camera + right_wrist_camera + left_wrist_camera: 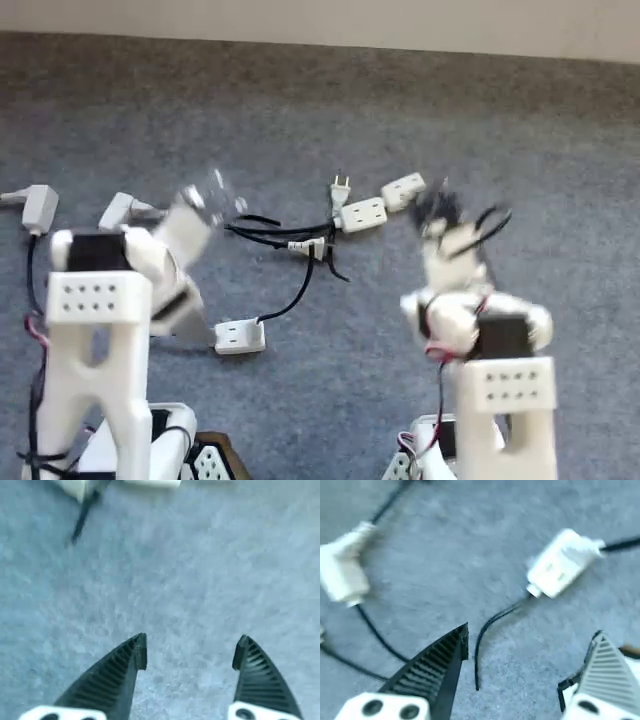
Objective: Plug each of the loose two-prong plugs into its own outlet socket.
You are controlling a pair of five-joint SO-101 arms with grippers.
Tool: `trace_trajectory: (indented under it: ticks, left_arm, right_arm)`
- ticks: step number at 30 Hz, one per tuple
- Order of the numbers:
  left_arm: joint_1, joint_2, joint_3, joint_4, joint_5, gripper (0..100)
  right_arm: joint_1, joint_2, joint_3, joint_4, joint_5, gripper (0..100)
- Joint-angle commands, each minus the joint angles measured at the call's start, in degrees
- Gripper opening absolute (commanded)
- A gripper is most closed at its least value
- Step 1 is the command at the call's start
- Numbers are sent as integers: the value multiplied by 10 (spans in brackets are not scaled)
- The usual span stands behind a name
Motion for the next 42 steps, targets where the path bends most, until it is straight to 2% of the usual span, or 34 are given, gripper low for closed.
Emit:
trace_trajectory:
  ticks: [1, 7, 13, 18, 27, 29, 34, 35, 39, 42]
  left_arm:
    - [14, -33, 102, -61, -76, 367]
    - [76, -32, 157, -133, -78, 367]
    - [161, -32, 202, -190, -31, 367]
    - [170, -31, 254, -271, -31, 367]
    - [173, -31, 313, -345, -31, 357]
    - [175, -31, 324, -345, -31, 305]
    - [170, -32, 332, -342, -31, 46]
    - [169, -32, 329, -342, -31, 20]
    - [136, -33, 311, -341, -11, 19]
    - [80, -32, 263, -321, 18, 19]
  right_arm:
    - [40, -64, 122, -53, 25, 267]
    - [51, -75, 158, -99, 24, 267]
    - [54, -79, 271, -205, -13, 267]
    - [54, -80, 288, -214, -17, 267]
    - [51, -80, 301, -225, -17, 267]
    - [51, -80, 301, -225, -17, 267]
    - [51, -80, 301, -225, -16, 267]
    - [51, -80, 301, -225, -16, 267]
    - [51, -80, 302, -226, -13, 267]
    - [51, -80, 302, -226, -13, 267]
